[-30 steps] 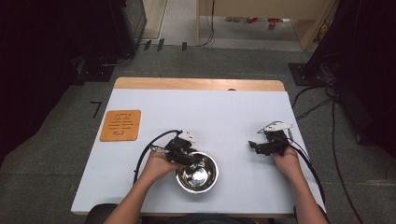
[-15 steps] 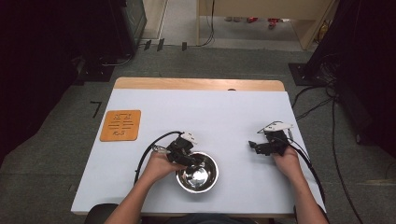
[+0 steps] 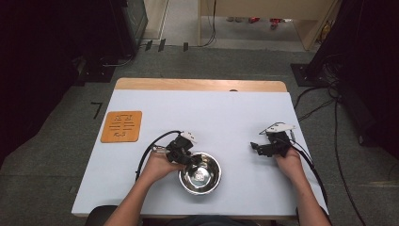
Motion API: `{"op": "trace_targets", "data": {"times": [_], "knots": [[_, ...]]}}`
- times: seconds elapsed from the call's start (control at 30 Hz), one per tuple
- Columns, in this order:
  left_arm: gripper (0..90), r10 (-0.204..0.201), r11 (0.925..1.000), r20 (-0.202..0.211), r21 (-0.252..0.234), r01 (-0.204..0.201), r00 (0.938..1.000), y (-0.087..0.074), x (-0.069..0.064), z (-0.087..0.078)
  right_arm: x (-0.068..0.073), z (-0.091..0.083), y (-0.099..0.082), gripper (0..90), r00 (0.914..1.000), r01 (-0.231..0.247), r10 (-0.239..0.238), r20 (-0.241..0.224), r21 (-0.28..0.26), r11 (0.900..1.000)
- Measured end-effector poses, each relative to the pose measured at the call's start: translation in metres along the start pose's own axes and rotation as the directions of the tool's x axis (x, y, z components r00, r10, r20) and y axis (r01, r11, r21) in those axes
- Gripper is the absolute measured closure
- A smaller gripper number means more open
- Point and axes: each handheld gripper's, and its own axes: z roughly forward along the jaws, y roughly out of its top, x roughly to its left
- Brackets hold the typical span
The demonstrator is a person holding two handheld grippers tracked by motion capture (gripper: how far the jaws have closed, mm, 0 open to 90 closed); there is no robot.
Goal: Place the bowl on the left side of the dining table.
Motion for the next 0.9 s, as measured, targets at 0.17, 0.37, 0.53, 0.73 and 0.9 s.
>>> {"op": "trace_targets", "data": {"times": [0.17, 0.37, 0.53, 0.73, 0.9], "knots": [[82.2, 0.003, 1.0000, -0.006, 0.009, -0.003, 1.0000, 0.002, -0.003, -0.003, 0.000, 0.000, 0.000, 12.4, 1.0000, 0.000, 0.000, 0.000, 0.000, 1.0000], [86.7, 0.018, 0.9998, -0.011, 0.007, -0.018, 0.9998, 0.005, -0.007, -0.008, 0.000, 0.000, 0.000, 12.4, 1.0000, 0.000, 0.000, 0.000, 0.000, 1.0000], [87.2, 0.025, 0.9996, -0.020, 0.011, -0.025, 0.9995, 0.007, -0.010, -0.008, 0.000, 0.000, 0.000, 12.4, 1.0000, -0.001, 0.001, 0.000, 0.001, 1.0000], [87.4, 0.051, 0.9987, -0.042, 0.003, -0.051, 0.9978, 0.009, -0.013, -0.011, 0.000, 0.000, 0.000, 12.4, 1.0000, -0.001, 0.001, 0.000, 0.001, 1.0000], [87.2, 0.046, 0.9988, -0.050, -0.016, -0.047, 0.9977, 0.010, -0.014, -0.015, 0.000, 0.000, 0.000, 12.4, 1.0000, -0.002, 0.002, 0.000, 0.001, 1.0000]]}}
